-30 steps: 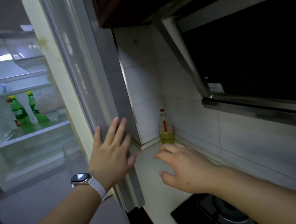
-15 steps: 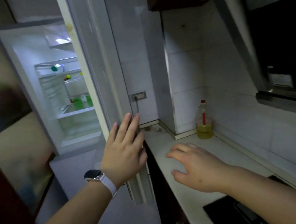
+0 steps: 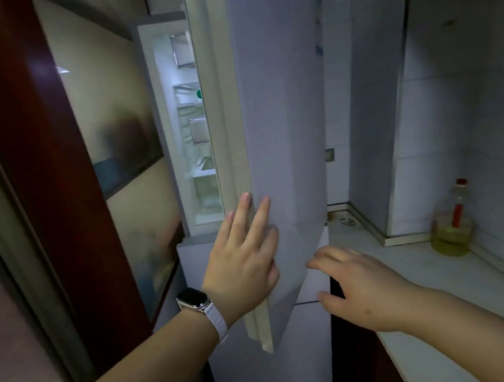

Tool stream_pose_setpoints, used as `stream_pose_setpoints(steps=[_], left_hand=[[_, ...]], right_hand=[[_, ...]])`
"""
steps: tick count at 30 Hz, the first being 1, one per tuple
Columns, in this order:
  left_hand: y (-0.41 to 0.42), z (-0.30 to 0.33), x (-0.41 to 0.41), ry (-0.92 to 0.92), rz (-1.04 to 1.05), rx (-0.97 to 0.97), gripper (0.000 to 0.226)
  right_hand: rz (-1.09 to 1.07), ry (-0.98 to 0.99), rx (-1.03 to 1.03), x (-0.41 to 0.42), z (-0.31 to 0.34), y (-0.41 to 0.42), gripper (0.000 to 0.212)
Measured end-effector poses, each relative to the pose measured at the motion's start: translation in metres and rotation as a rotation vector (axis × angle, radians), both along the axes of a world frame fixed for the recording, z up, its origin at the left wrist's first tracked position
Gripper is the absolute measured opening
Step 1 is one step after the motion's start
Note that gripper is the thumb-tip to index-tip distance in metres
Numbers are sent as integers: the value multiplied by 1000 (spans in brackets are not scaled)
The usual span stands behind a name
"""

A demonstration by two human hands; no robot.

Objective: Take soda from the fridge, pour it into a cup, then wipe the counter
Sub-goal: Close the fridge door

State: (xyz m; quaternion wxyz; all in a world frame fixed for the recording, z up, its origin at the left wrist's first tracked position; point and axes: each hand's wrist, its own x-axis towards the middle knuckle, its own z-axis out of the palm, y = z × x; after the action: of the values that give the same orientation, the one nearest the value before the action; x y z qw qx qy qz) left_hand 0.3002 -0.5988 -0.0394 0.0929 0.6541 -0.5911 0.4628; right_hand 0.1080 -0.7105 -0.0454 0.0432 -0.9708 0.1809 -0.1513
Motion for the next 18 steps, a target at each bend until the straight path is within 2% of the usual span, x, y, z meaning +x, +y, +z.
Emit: stream_pose_setpoints(steps=[7,18], left_hand=[[7,-6,76,76,63,28,43],[-5,-5,170,246,156,24,55]], right_hand=[[-2,51,14,76,-4,9,53],[-39,99,40,159,-15,13,56]])
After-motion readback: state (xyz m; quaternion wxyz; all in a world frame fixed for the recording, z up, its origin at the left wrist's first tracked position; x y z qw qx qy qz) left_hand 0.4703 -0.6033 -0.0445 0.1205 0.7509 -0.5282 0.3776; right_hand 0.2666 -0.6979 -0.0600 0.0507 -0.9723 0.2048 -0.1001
